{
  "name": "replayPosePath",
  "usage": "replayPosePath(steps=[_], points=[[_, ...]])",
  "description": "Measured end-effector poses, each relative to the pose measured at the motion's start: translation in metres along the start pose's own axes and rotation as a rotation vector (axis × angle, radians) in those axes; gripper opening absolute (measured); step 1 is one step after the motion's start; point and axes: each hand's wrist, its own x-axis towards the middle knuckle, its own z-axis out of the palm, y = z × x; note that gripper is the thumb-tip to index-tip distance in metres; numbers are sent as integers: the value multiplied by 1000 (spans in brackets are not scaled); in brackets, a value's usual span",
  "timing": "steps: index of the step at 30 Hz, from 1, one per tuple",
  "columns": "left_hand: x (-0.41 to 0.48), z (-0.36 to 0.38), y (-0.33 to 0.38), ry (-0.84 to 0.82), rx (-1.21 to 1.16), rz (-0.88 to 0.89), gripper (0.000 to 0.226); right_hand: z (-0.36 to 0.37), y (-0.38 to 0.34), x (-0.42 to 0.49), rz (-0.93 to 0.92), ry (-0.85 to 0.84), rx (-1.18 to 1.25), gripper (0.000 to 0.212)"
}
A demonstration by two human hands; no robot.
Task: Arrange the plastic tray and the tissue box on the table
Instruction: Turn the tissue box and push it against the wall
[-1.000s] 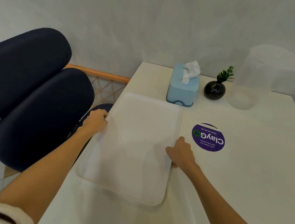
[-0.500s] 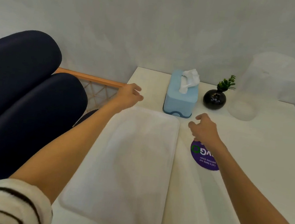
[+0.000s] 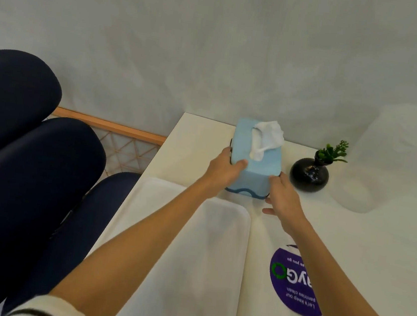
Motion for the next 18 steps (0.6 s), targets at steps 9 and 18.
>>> replayPosePath(steps=[9,18], points=[[-14,13,-17,44,-55,53,43,-12,-15,50,117,154,48,46],[93,-44,14,198,-56,42,66,0,5,43,110,98,121,56]])
